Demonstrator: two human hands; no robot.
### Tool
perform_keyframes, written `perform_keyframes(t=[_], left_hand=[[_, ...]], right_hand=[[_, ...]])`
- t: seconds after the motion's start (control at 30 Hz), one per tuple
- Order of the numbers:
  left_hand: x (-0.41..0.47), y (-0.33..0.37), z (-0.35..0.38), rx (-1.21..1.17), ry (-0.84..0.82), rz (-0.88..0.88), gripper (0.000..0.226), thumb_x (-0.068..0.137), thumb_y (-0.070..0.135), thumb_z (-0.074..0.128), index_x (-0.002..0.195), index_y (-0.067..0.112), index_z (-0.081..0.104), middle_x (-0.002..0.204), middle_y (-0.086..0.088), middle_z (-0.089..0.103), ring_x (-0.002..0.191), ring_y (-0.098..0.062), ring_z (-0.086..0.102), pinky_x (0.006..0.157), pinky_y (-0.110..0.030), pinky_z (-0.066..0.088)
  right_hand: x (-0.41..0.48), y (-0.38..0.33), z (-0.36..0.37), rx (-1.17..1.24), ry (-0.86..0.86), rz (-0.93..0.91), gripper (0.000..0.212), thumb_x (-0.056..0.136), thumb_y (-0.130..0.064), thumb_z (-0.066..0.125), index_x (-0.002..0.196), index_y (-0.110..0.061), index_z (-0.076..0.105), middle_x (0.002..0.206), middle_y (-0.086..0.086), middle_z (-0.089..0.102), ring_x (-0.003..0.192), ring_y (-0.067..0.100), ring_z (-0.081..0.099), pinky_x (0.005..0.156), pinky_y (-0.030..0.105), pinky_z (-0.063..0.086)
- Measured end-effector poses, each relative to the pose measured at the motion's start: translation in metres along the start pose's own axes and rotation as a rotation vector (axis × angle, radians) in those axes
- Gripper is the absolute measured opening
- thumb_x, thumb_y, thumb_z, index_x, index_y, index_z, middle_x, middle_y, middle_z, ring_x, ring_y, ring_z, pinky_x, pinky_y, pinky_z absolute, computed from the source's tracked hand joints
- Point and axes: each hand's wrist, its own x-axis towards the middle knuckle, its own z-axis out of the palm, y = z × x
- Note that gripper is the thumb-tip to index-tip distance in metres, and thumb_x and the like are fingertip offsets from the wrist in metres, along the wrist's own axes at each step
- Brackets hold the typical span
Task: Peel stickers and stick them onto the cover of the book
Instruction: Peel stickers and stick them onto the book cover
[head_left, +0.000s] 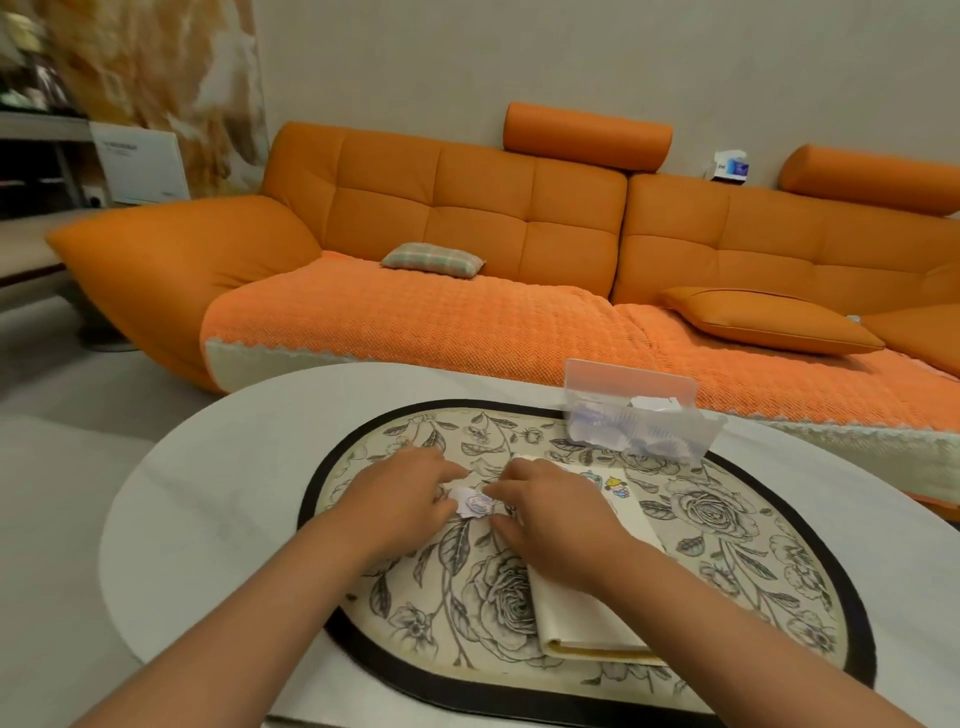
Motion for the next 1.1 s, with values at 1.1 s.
perform_keyframes(t=[1.1], left_hand=[[0.003, 0.026, -0.005, -0.262, 0.034, -0.098, 0.028, 0.097, 0.018, 0.048, 0.116, 0.032, 0.063, 0.114, 0.013, 0.063, 0.100, -0.009, 0.060, 0.084, -0.032, 0.054]], right_hand=[[0.009, 0.021, -0.006, 0.165, 0.151, 0.094, 0.018, 0.094, -0.039, 0.065, 0.109, -0.041, 0.075, 0.101, -0.016, 0.065, 0.088, 0.006, 0.060, 0.068, 0.029, 0.047]])
